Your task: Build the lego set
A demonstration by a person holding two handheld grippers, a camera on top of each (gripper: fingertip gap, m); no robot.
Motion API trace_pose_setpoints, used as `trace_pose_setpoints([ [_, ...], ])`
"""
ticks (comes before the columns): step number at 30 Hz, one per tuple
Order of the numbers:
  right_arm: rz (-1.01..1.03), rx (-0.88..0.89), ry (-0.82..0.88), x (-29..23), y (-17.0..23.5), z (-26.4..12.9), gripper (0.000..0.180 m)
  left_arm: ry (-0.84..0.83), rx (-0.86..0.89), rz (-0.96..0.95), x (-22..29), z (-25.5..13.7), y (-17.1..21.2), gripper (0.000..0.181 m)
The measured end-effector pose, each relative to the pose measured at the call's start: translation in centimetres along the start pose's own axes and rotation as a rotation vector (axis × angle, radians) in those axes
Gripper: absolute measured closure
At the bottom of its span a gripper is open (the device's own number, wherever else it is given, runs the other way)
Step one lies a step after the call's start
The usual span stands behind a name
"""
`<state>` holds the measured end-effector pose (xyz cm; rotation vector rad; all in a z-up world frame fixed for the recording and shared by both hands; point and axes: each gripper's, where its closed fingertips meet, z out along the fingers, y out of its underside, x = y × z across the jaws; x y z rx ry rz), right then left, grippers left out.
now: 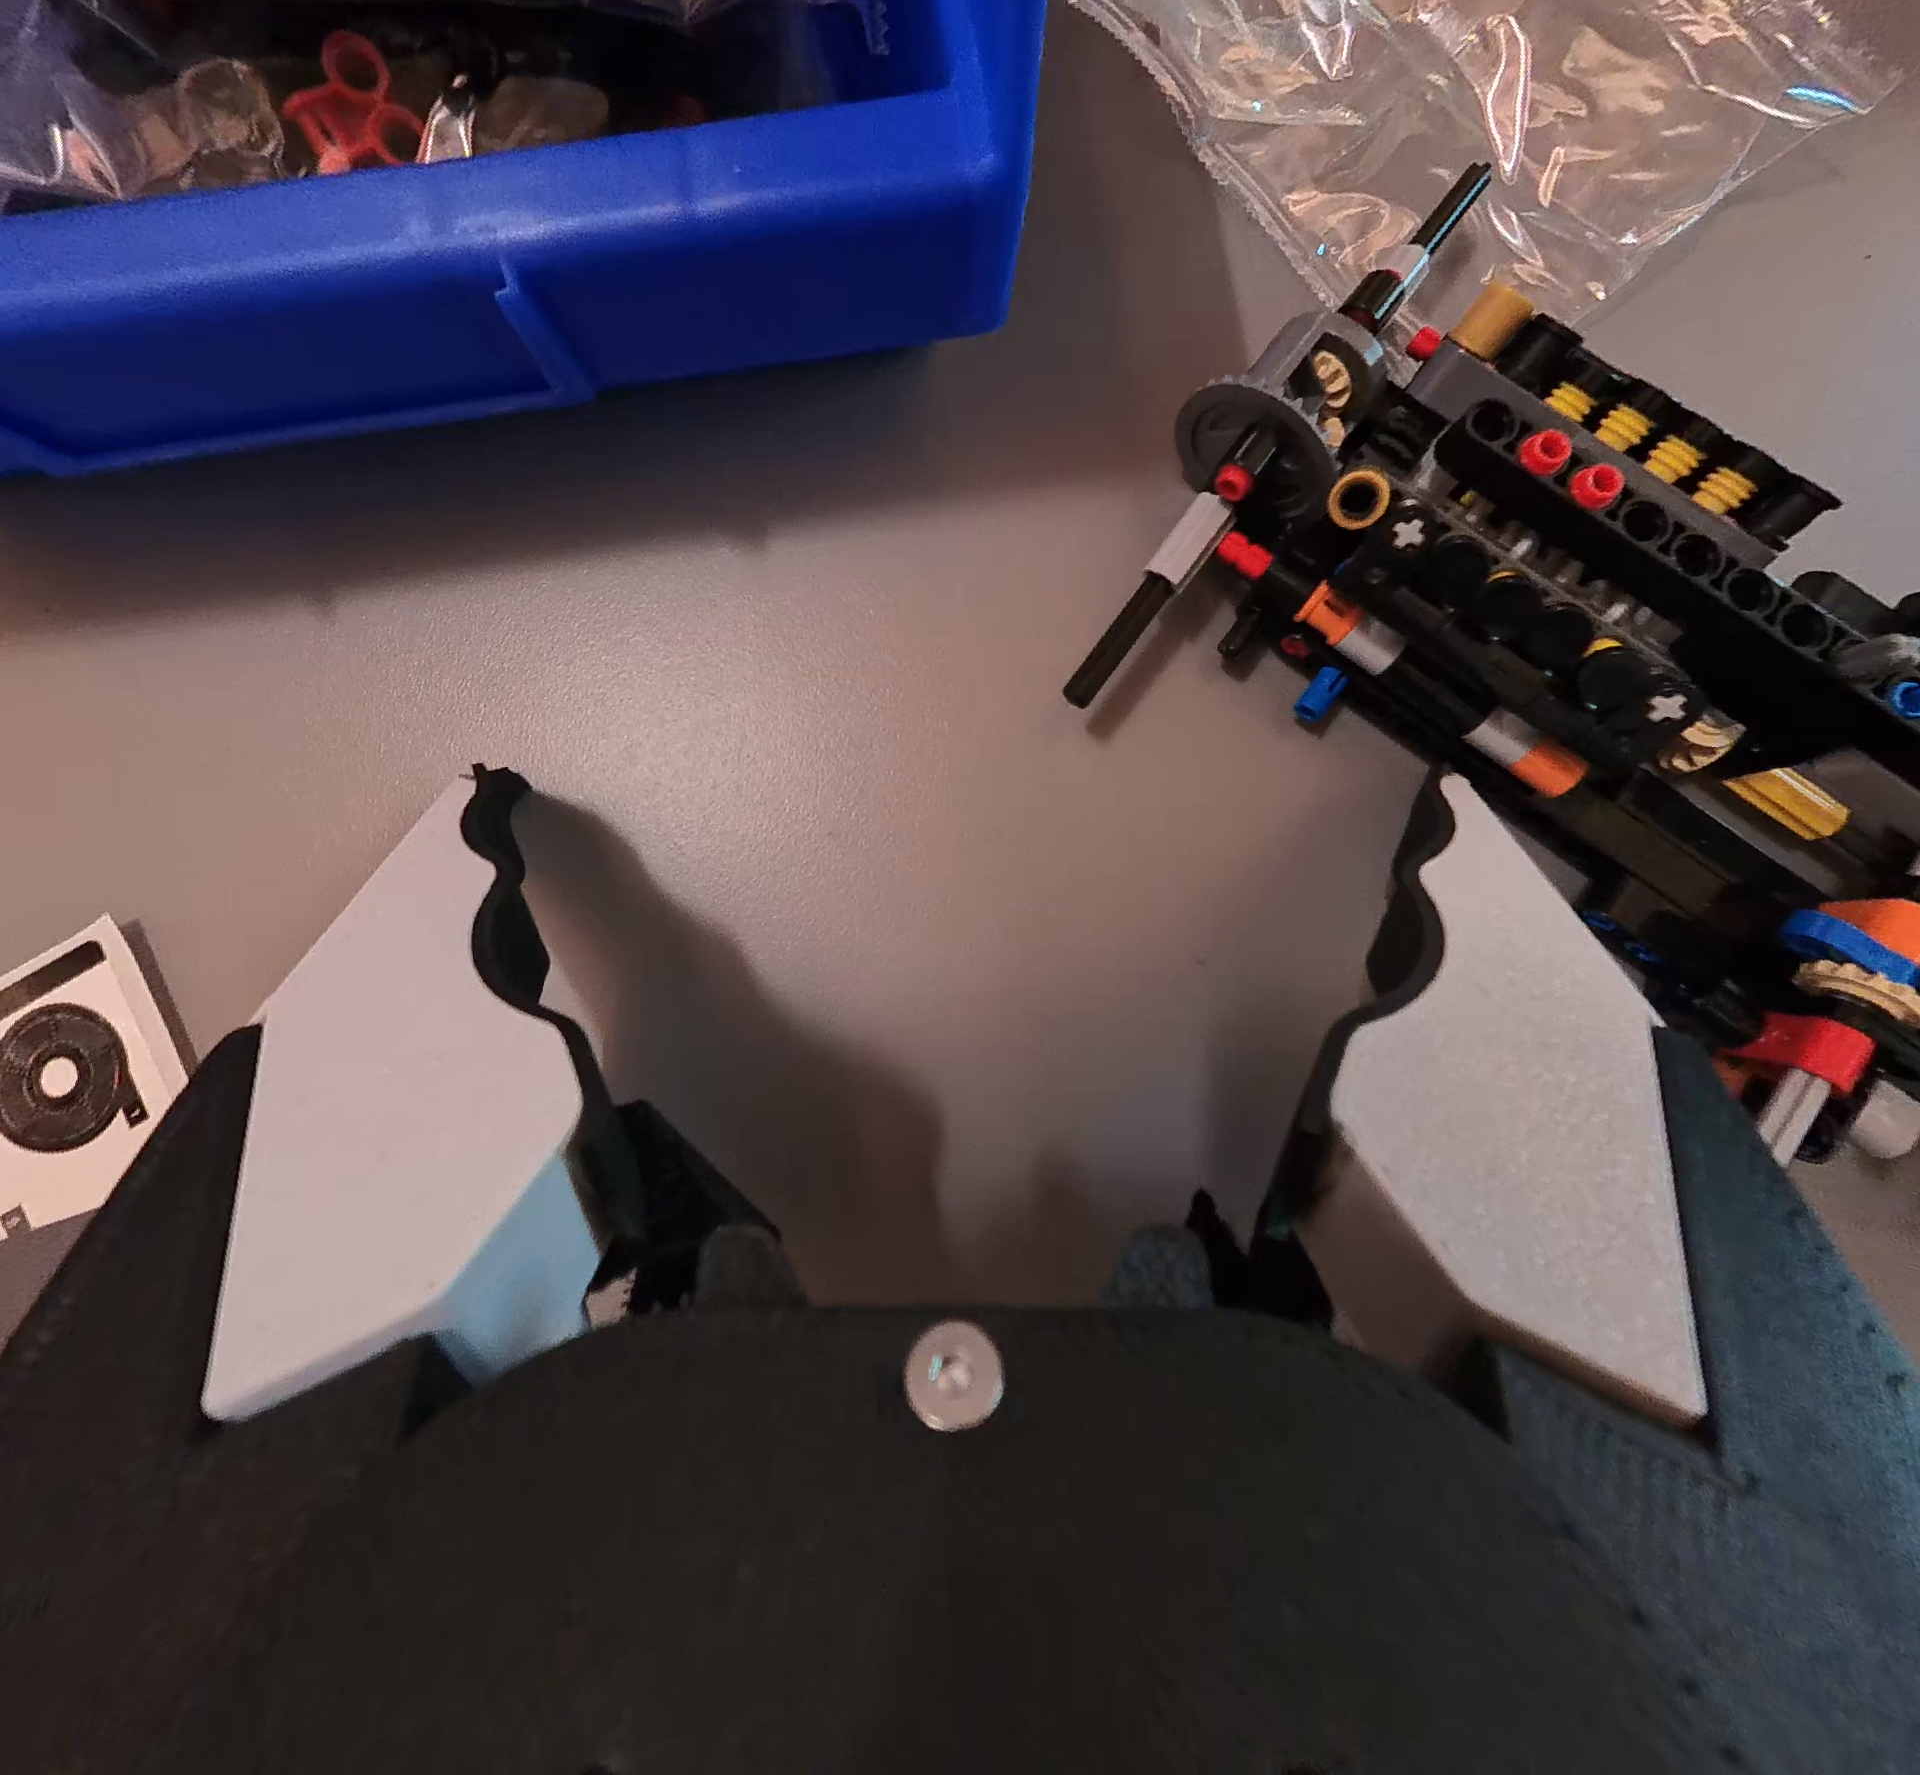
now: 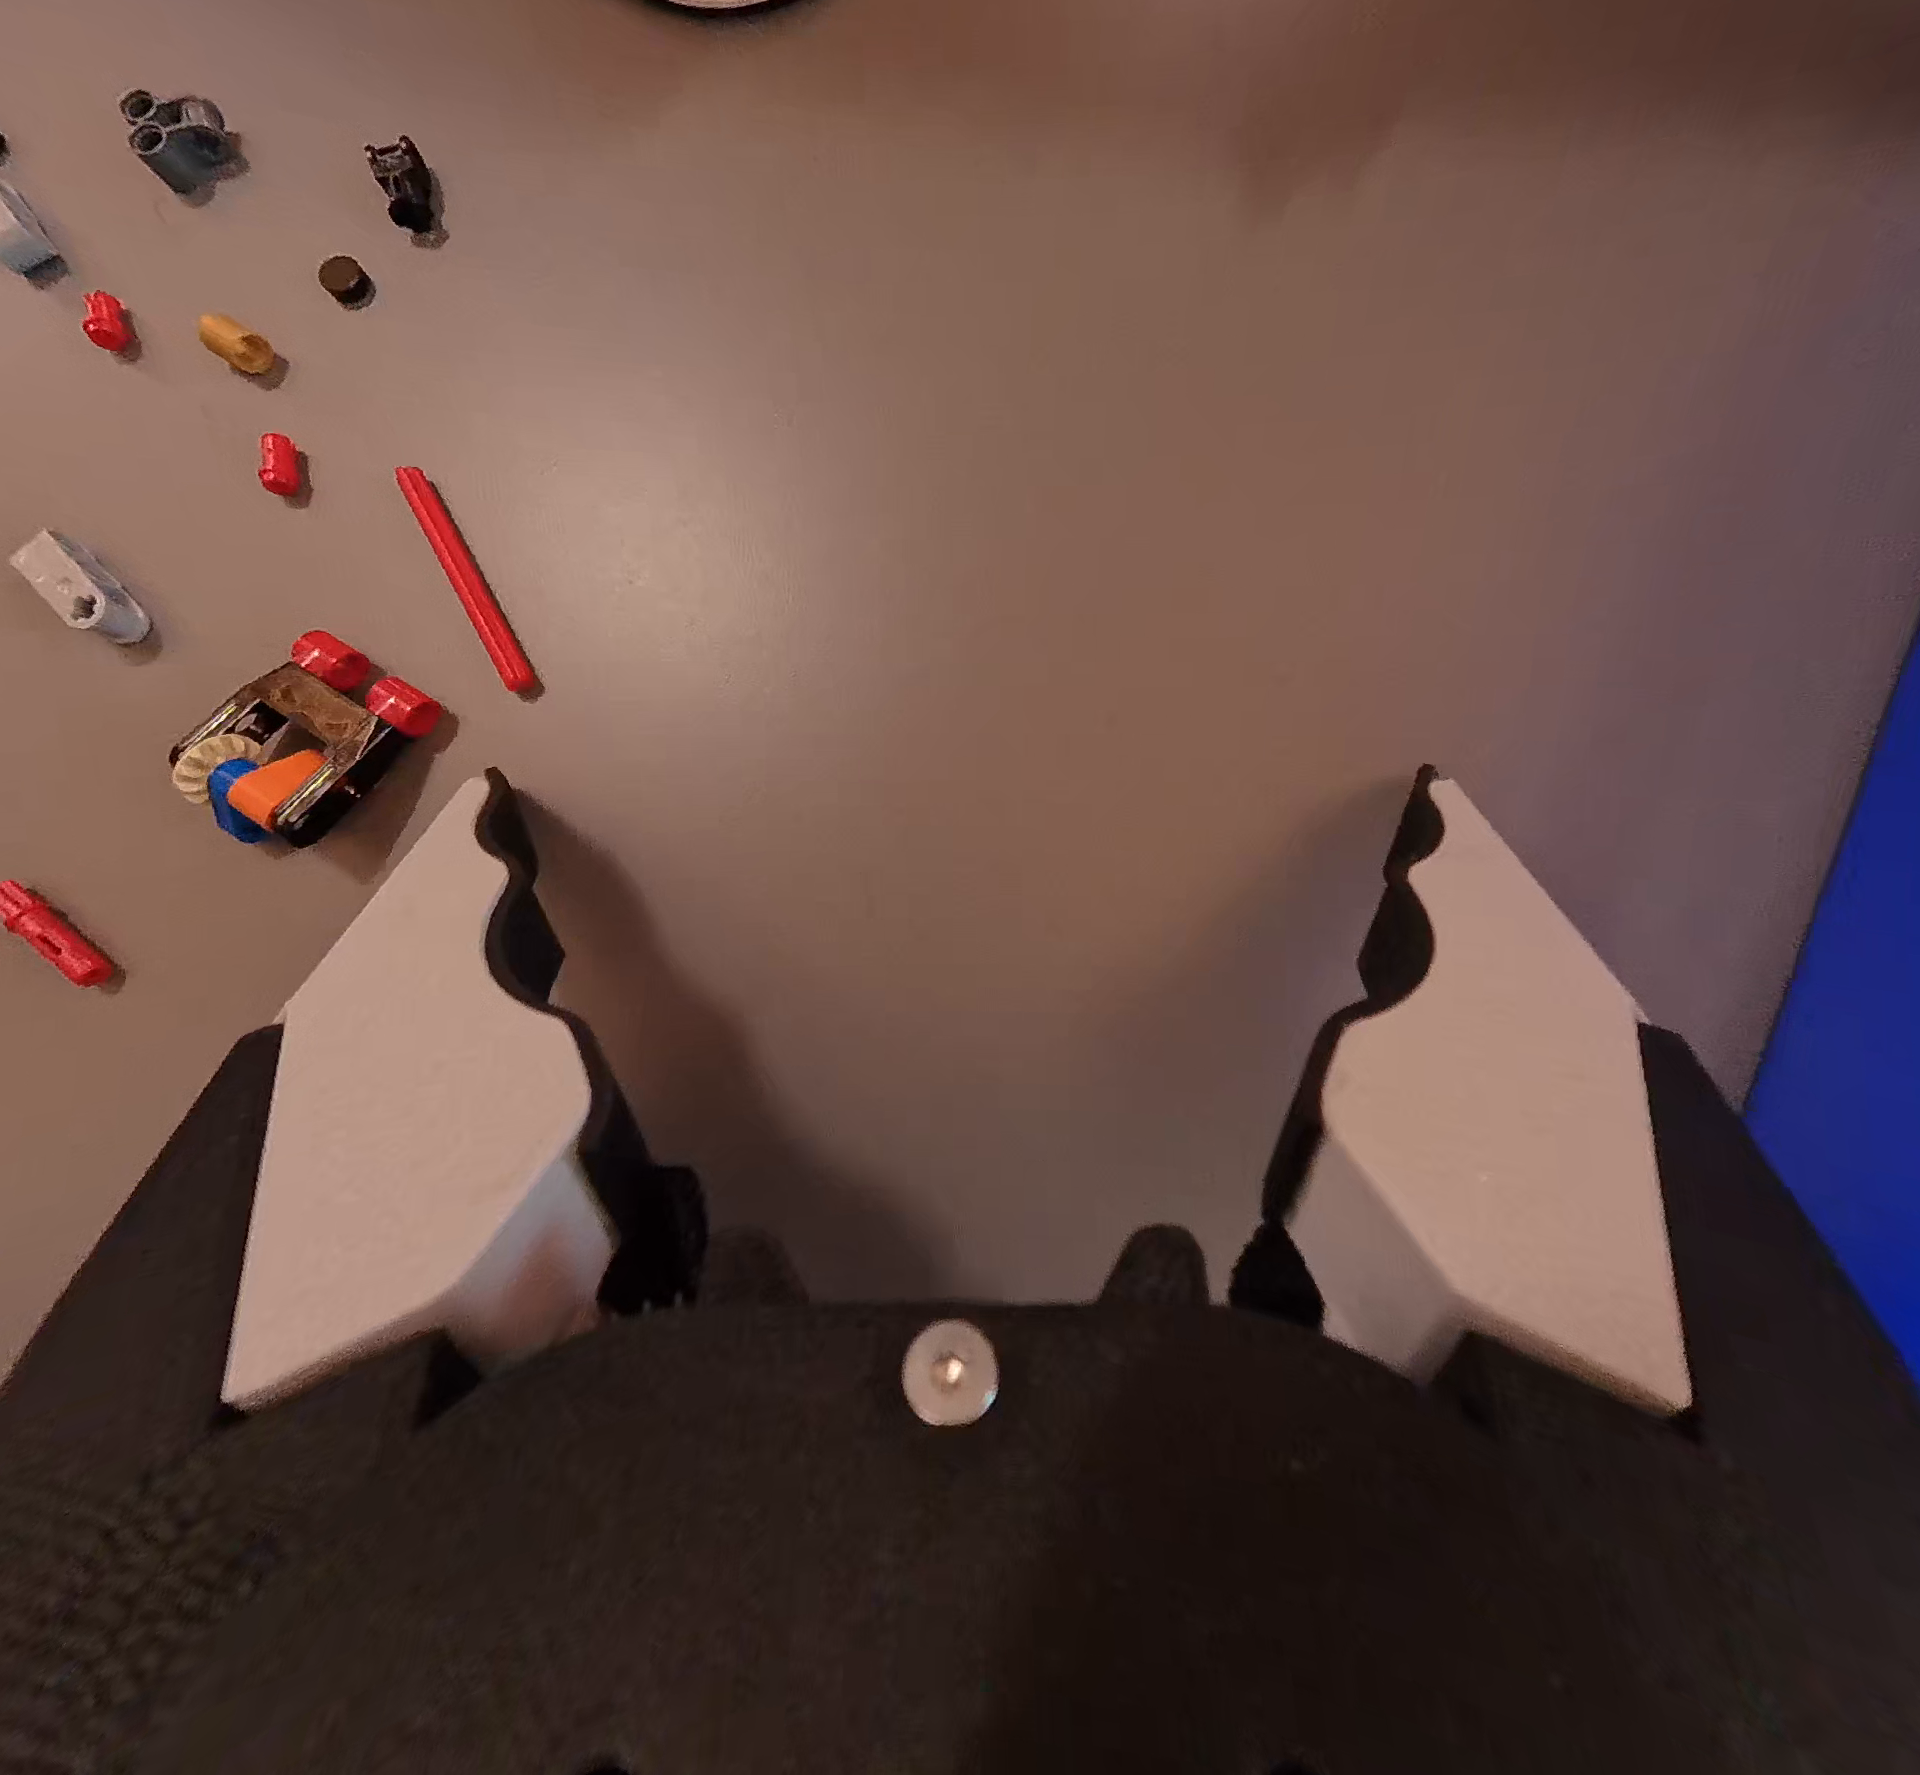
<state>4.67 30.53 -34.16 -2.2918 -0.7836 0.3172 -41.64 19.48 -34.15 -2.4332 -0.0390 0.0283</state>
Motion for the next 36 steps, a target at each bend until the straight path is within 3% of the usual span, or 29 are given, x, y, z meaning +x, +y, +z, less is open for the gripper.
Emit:
trace_pose_setpoints([
  [36,0.002,0.003,0.002,-0.11,-0.21,0.19,0.024,-0.004,0.003,-0.003,0.00,0.02,-0.04,0.023],
])
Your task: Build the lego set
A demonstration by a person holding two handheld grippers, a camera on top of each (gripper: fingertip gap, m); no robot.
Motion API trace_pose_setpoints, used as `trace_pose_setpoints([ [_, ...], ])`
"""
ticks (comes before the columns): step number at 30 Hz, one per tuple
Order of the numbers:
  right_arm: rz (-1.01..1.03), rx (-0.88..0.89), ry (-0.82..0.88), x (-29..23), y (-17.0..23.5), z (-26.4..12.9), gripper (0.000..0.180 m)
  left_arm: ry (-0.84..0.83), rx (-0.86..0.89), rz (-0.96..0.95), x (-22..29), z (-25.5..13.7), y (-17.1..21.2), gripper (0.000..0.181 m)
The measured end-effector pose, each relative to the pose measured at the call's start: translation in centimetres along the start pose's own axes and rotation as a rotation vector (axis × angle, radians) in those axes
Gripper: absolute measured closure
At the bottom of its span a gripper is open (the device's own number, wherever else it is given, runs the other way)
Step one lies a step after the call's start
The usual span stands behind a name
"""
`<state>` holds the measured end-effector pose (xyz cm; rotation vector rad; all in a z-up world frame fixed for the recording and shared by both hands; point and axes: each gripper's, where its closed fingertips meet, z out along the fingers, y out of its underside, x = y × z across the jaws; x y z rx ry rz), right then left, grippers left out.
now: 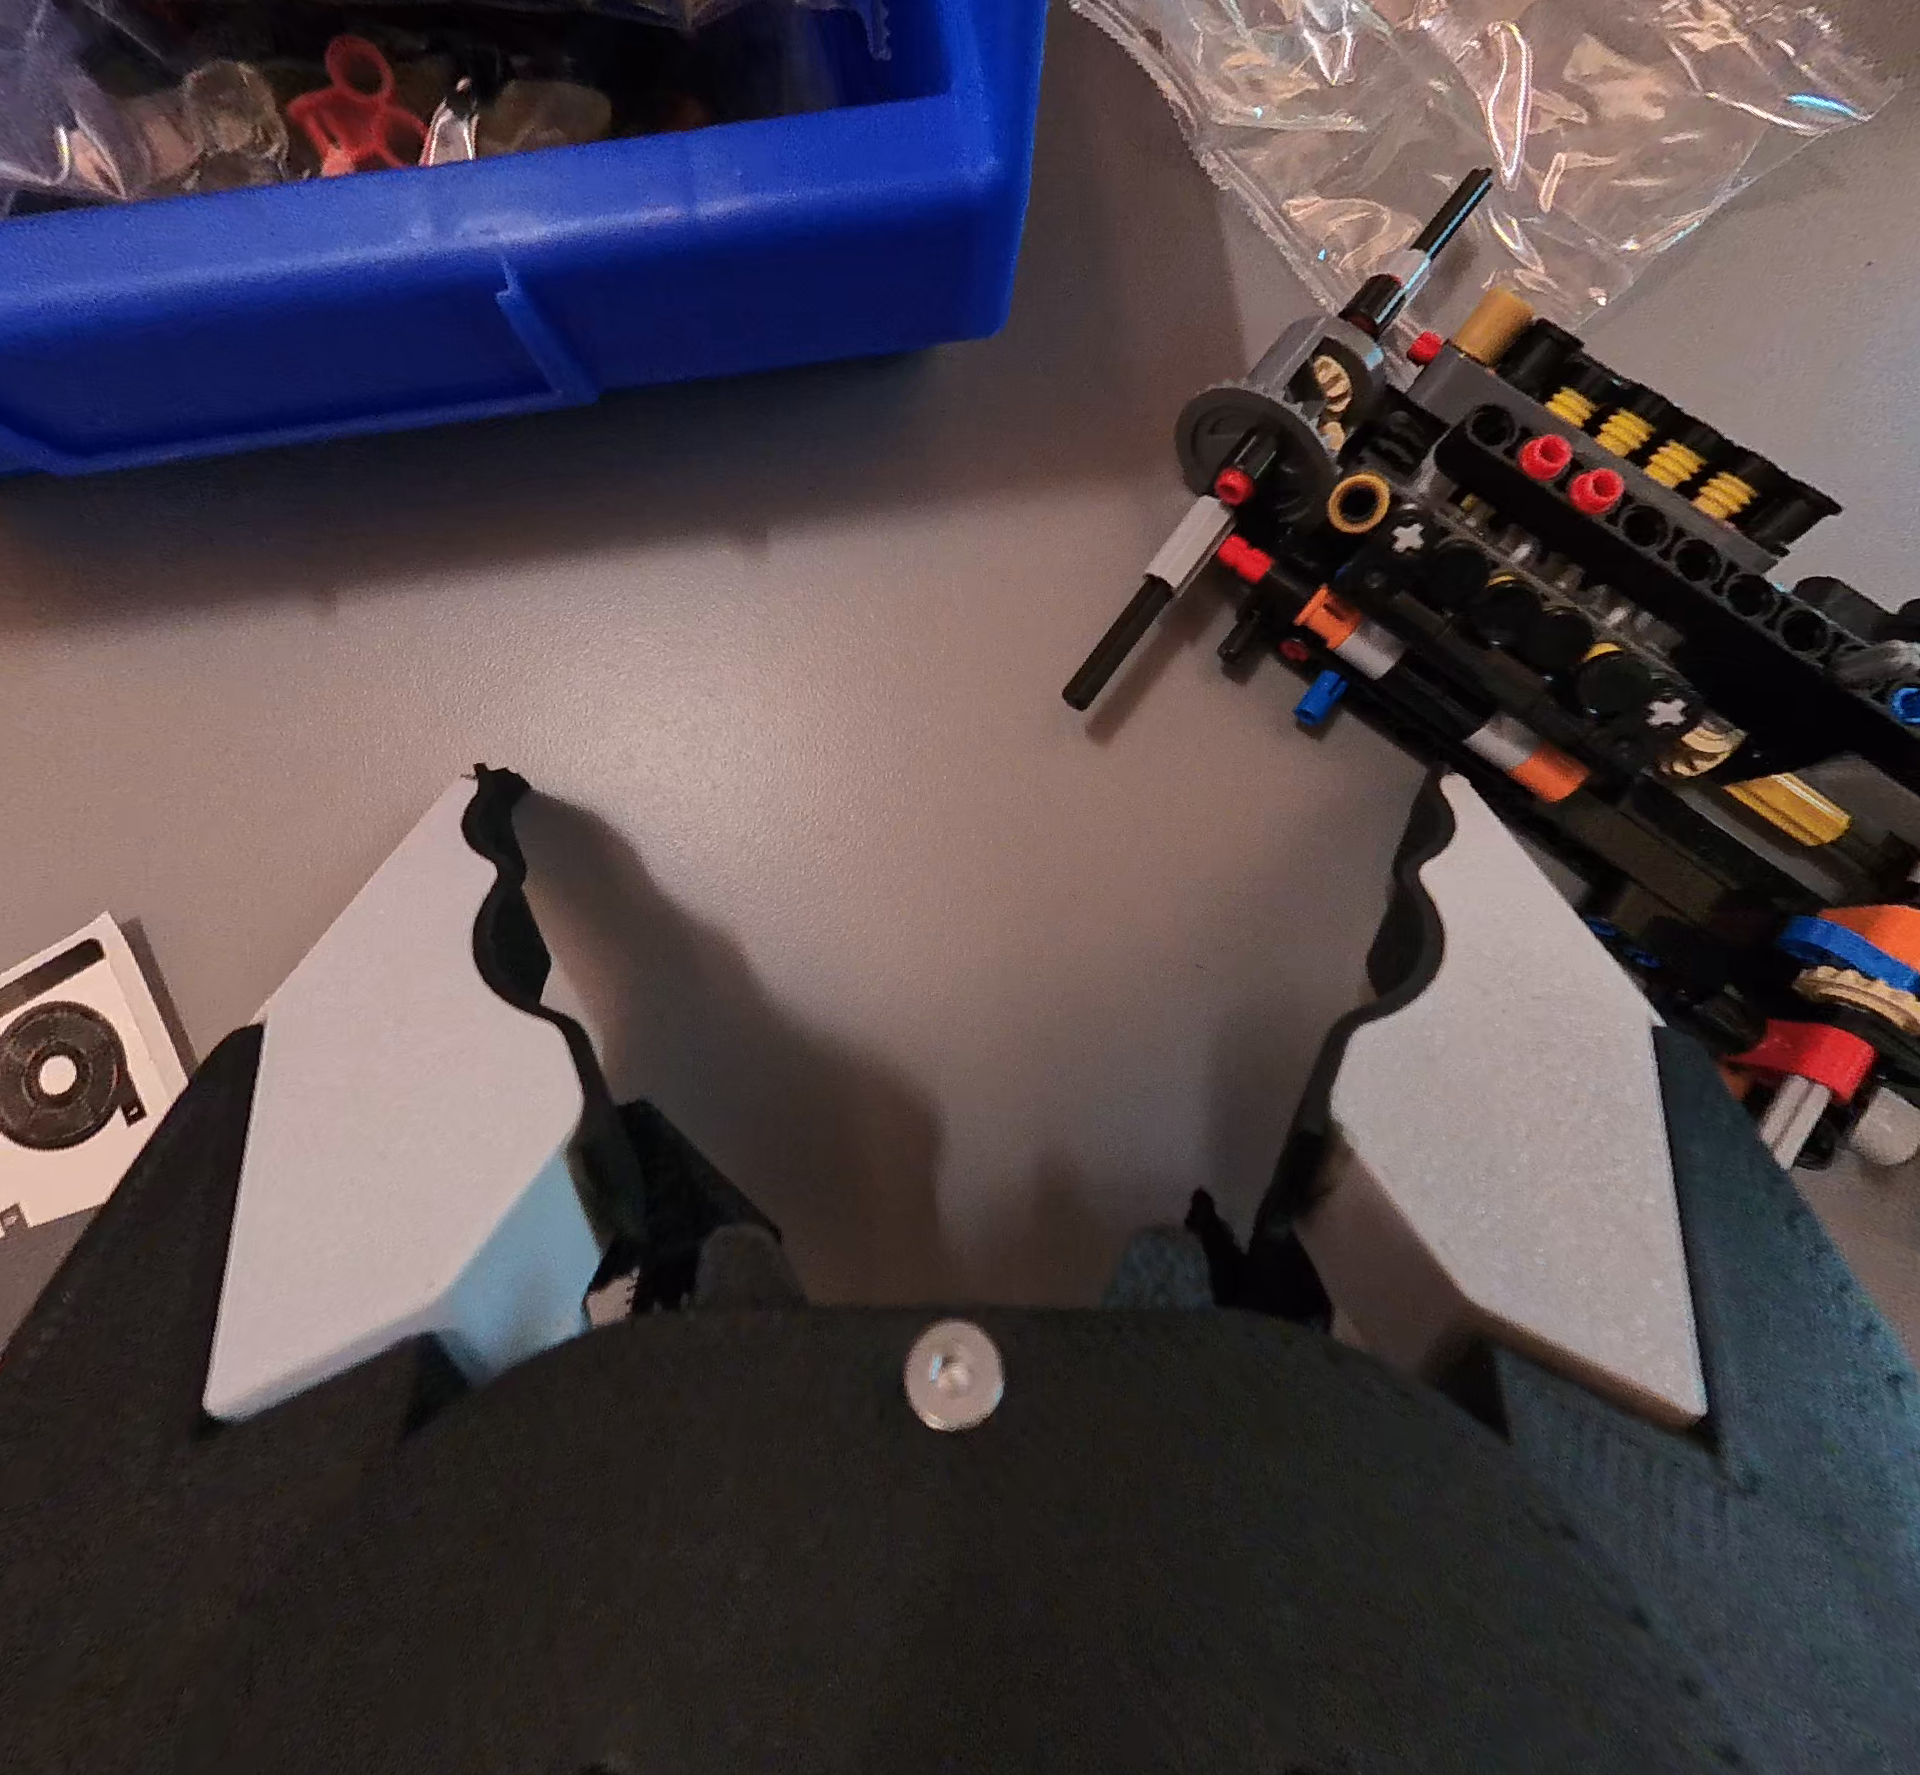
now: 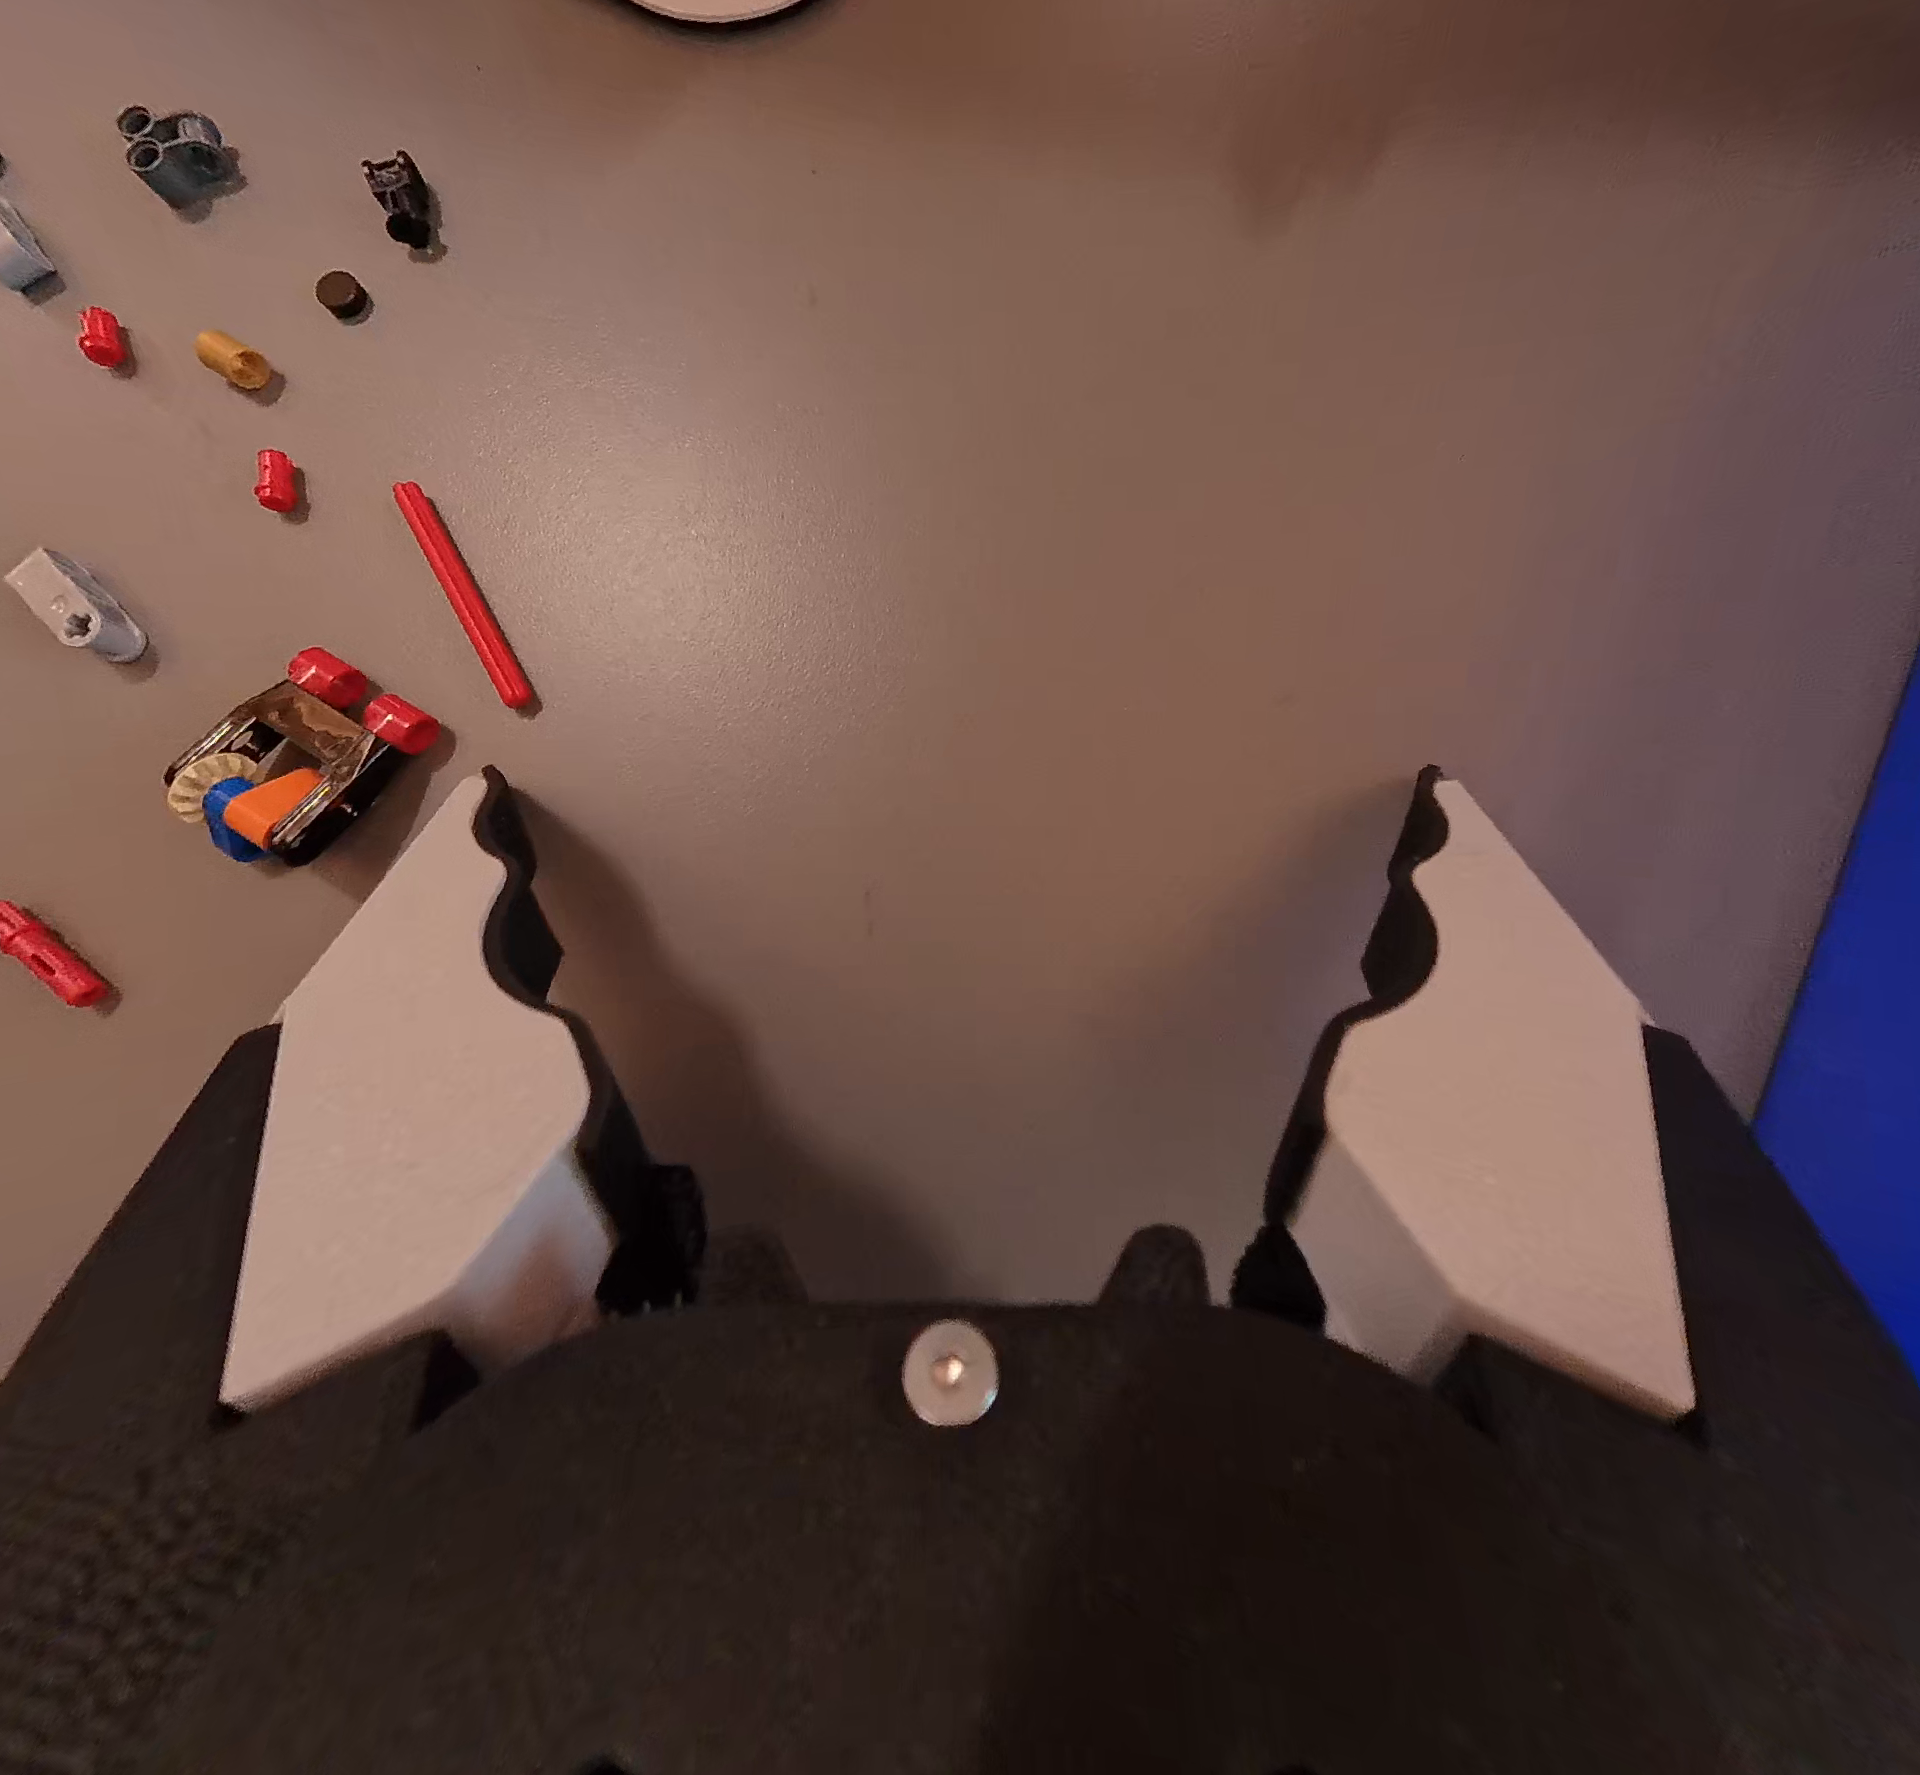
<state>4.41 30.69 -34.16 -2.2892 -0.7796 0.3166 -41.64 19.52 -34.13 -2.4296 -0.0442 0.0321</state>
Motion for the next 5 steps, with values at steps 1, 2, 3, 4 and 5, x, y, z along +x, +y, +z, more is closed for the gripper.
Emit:
trace_pose_setpoints([
  [1,-0.001,0.001,0.000,0.05,0.00,-0.04,0.024,0.000,0.000,-0.001,0.00,0.00,0.01,0.023],
  [2,-0.002,0.002,0.001,0.12,0.00,-0.09,0.024,0.000,-0.001,-0.001,0.00,0.00,0.01,0.023],
  [3,-0.003,0.002,0.002,0.17,0.01,-0.16,0.025,0.000,-0.001,-0.001,0.00,-0.01,0.01,0.023],
  [4,-0.004,0.002,0.002,0.15,0.01,-0.16,0.025,0.000,-0.001,-0.001,0.00,0.00,0.01,0.023],
  [5,-0.003,0.002,0.001,0.14,0.03,-0.16,0.025,0.000,-0.001,-0.001,0.00,-0.01,0.00,0.023],
])
